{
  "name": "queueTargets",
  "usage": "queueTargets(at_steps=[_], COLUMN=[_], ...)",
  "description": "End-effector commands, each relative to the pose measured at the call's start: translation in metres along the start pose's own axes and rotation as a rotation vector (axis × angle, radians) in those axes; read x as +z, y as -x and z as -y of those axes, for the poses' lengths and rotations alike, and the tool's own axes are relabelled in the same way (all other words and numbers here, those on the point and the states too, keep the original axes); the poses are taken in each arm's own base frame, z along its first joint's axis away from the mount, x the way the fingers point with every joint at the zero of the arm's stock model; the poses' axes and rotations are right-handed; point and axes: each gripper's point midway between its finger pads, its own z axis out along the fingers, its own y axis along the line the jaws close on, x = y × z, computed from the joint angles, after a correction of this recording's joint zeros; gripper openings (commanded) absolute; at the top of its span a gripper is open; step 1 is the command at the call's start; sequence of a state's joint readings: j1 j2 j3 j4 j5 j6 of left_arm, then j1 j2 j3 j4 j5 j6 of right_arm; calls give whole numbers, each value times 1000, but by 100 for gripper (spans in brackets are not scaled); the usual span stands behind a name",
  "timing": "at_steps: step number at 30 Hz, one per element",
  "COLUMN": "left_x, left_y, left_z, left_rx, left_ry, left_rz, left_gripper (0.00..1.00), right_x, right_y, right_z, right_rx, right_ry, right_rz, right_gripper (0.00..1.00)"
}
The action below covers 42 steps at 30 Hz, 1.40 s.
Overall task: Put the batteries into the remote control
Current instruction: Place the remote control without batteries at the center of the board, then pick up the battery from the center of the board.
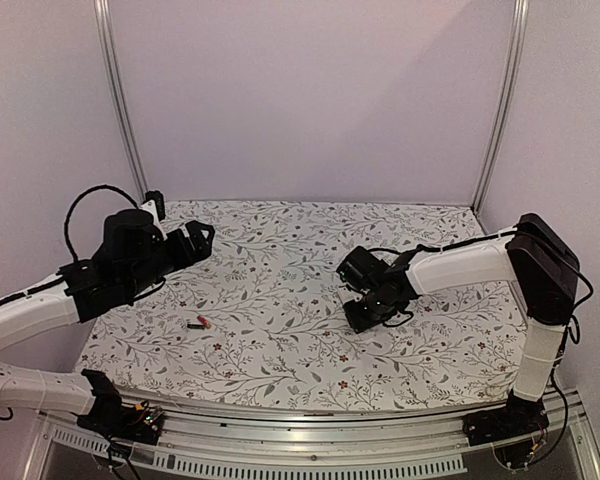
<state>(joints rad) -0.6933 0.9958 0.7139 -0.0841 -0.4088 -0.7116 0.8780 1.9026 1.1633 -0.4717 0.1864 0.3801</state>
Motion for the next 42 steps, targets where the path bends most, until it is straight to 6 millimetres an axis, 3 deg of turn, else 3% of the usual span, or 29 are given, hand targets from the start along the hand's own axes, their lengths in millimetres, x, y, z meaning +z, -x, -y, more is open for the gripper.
queueTargets(at_steps=[1,6,9,11,13,16,19,21,24,27,30,37,42], left_x=[-5,-10,-14,-10,-2,11,7,2,-10,-27,-35,-12,0], left_y=[3,17,32,28,17,-8,-43,-54,-67,-95,-121,-116,-125], left_z=[-10,-8,13,28,28,1,-18,-31,-30,-34,-56,-81,-107], left_rx=[5,114,288,422,562,788,1008,1115,1136,1201,1285,1355,1423], left_ry=[24,40,-11,-57,-34,78,34,14,-126,-267,-299,-222,-290], left_rz=[4,7,-13,-86,-190,-369,-538,-572,-606,-676,-753,-780,-888], left_gripper=[97,97,97,96,92,86,77,75,74,72,54,46,25], right_x=[9,-4,-22,-37,-56,-75,-81,-82,-80,-79,-77,-77,-75], right_y=[-11,4,22,36,50,63,63,59,53,48,44,44,40], right_z=[6,1,-6,-11,-13,-17,-21,-25,-27,-27,-28,-32,-29], right_rx=[-21,-50,-84,-107,-129,-166,-190,-198,-199,-202,-206,-217,-218], right_ry=[-40,-17,24,54,79,113,148,178,198,212,219,248,238], right_rz=[-34,7,68,128,202,278,298,299,298,296,295,308,310], right_gripper=[45,55,66,71,73,74,72,71,70,70,70,70,70])
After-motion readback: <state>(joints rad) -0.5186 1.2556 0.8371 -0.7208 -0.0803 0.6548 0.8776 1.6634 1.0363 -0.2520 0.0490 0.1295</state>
